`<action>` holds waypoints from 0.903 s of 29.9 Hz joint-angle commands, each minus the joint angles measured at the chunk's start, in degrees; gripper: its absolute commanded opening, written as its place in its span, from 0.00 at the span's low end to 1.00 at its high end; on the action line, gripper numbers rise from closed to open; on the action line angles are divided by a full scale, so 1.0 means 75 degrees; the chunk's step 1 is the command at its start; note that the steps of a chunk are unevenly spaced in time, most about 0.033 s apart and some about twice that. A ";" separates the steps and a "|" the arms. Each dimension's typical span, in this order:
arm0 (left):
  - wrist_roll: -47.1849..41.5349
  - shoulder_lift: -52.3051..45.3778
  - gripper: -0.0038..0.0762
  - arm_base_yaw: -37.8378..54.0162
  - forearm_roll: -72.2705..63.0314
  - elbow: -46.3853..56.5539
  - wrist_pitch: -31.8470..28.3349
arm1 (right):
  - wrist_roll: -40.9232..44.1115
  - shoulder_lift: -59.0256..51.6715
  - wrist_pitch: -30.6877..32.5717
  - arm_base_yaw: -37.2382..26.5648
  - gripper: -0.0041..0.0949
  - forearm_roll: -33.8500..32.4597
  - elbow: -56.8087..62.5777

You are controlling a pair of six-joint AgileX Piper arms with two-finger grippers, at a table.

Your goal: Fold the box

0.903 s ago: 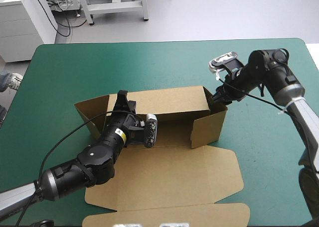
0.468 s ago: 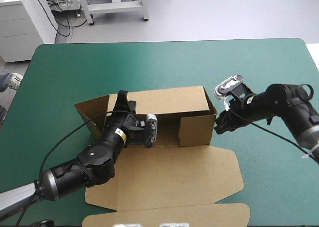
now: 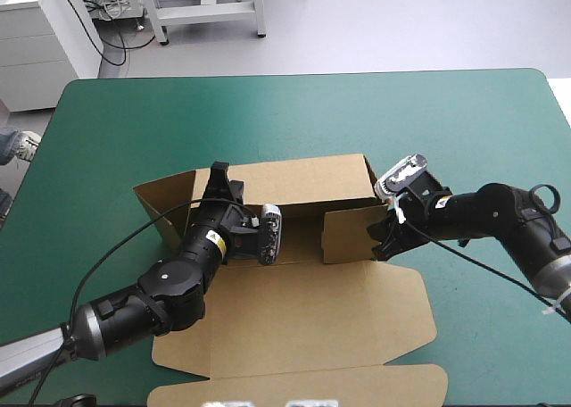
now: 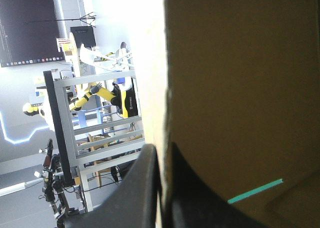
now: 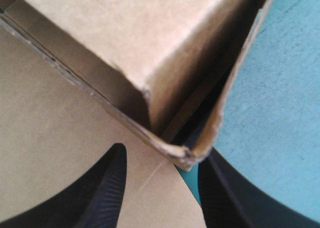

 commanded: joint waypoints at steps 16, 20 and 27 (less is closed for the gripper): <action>0.0000 -0.0058 0.04 -0.0071 -0.0066 -0.0160 -0.0445 | 0.4610 -0.0214 -0.3075 0.2012 0.46 -0.2751 0.0290; 0.0000 -0.0058 0.04 -0.0071 -0.0066 -0.0160 -0.0445 | 0.5585 -0.0214 -0.3323 0.2421 0.39 -0.3517 0.0328; 0.0000 -0.0058 0.04 -0.0071 -0.0066 -0.0160 -0.0445 | 0.7411 -0.0214 -0.3822 0.3051 0.35 -0.5189 0.0617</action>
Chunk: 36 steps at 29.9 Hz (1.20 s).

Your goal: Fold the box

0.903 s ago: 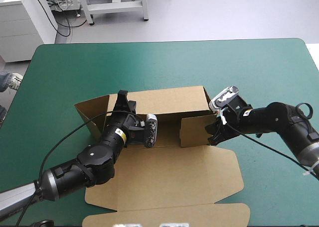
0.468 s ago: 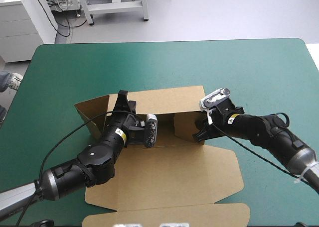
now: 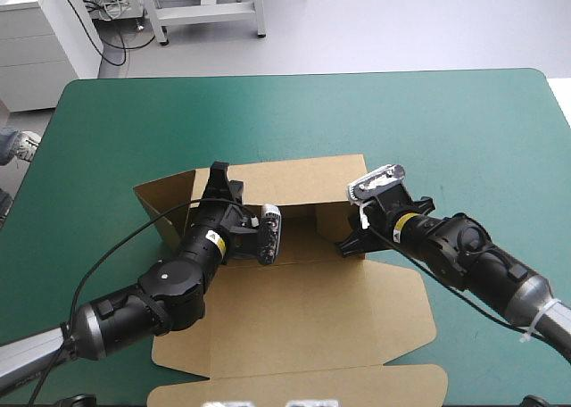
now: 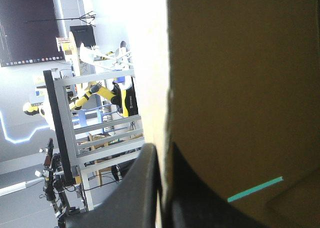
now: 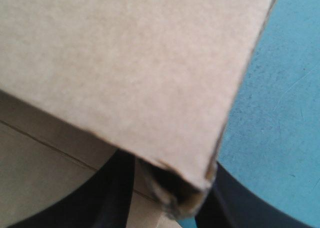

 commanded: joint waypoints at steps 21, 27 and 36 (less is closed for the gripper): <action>-0.0072 -0.0091 0.33 -0.0372 0.0284 -0.0160 -0.0593 | 0.2008 0.0097 -0.2377 0.0276 0.03 -0.0802 0.0107; -0.0085 -0.0438 0.49 -0.1160 0.0233 -0.0160 -0.0260 | 0.2407 0.0628 -0.2575 0.0147 0.03 -0.0999 0.0079; -0.0085 -0.1375 0.49 -0.2696 -0.0246 -0.0160 0.0785 | 0.2600 0.0848 -0.2716 -0.0527 0.03 -0.1030 -0.0132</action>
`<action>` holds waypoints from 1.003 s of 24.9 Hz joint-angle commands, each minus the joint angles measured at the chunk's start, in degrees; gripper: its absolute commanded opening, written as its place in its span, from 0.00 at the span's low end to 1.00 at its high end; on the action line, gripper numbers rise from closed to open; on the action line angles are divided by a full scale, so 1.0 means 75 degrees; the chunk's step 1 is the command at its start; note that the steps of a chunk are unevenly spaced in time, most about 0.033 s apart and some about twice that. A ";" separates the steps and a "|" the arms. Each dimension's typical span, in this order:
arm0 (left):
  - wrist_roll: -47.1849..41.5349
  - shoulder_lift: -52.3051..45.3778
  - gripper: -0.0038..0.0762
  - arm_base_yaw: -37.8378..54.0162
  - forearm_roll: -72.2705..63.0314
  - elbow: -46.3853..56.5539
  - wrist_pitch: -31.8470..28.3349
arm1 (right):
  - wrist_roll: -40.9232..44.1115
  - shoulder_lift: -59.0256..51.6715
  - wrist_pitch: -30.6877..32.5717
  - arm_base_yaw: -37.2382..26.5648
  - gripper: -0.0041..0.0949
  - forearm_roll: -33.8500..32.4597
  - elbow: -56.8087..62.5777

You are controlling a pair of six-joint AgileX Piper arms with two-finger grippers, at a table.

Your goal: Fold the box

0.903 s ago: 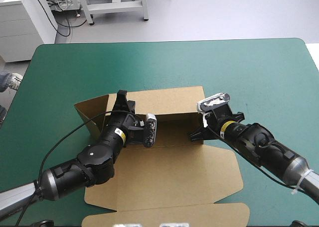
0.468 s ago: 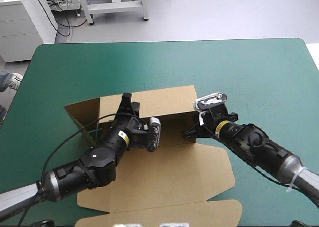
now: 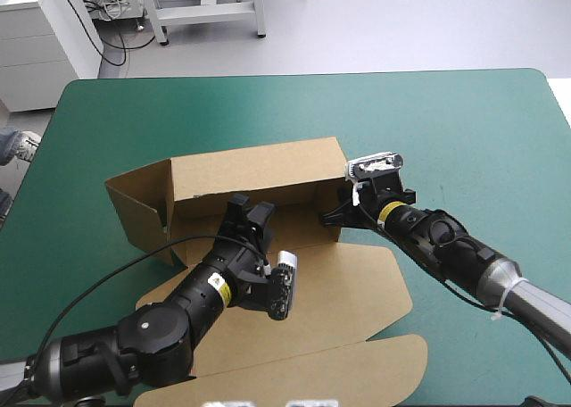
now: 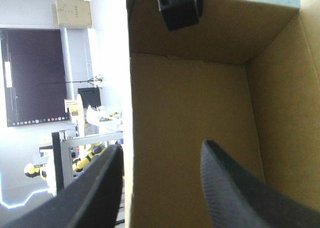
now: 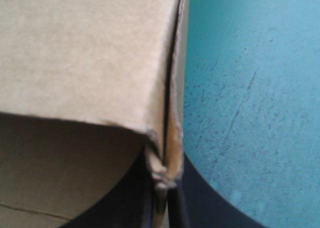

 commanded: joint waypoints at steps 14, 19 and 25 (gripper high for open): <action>-0.0566 -0.0922 0.49 -0.3737 0.1233 -0.0190 0.3332 | 0.0056 -0.0158 0.1213 -0.0253 0.03 -0.0207 -0.0848; -0.0270 -0.1053 0.49 -0.2613 0.1105 -0.1572 0.2874 | -0.0322 -0.0342 0.2911 -0.0253 0.03 -0.0202 -0.1866; 0.1095 -0.0935 0.49 0.0358 -0.1187 -0.3659 0.0790 | -0.1044 -0.0357 0.4938 -0.0266 0.03 -0.0199 -0.3173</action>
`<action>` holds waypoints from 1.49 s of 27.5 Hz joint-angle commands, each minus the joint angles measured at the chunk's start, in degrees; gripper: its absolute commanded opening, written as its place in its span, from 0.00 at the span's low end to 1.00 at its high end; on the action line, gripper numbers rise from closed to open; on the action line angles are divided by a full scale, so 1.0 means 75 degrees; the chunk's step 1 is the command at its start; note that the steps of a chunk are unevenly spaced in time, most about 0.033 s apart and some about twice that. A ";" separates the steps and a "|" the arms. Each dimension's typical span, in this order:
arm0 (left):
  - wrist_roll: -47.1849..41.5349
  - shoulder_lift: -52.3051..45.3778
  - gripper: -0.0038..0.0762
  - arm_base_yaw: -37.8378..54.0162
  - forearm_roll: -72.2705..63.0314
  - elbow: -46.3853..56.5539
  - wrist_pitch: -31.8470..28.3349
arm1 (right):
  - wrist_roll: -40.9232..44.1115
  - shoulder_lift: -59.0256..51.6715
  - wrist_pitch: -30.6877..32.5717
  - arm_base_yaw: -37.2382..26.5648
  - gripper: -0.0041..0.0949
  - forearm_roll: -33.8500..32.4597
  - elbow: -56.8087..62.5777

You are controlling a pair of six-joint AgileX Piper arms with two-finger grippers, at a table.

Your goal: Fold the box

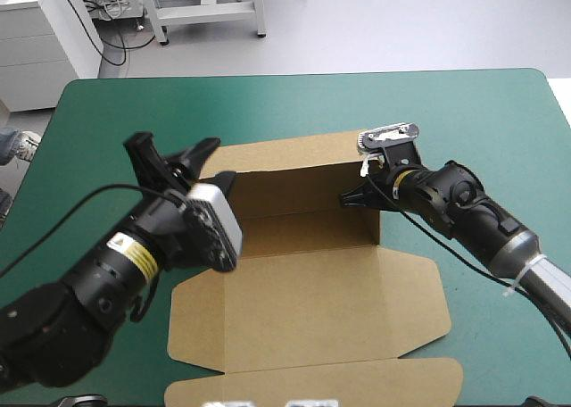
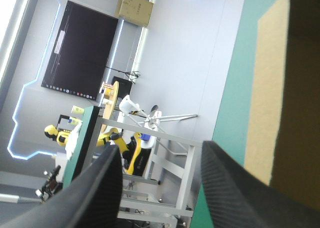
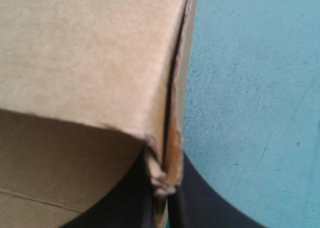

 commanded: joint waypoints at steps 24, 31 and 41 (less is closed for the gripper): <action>0.2320 0.0035 0.43 0.8735 -0.9310 0.0052 -0.0644 | -0.2601 0.4488 0.2164 -0.1582 0.02 0.1104 -0.4478; 0.2320 -0.1984 0.29 0.8735 -0.9868 0.2753 -0.1899 | -0.2659 0.5075 0.2019 -0.1582 0.02 0.1186 -0.4558; 0.2320 -0.4733 0.06 0.8735 -1.0073 0.4678 -0.1286 | -0.2659 0.5106 0.1662 -0.1582 0.02 0.1186 -0.4704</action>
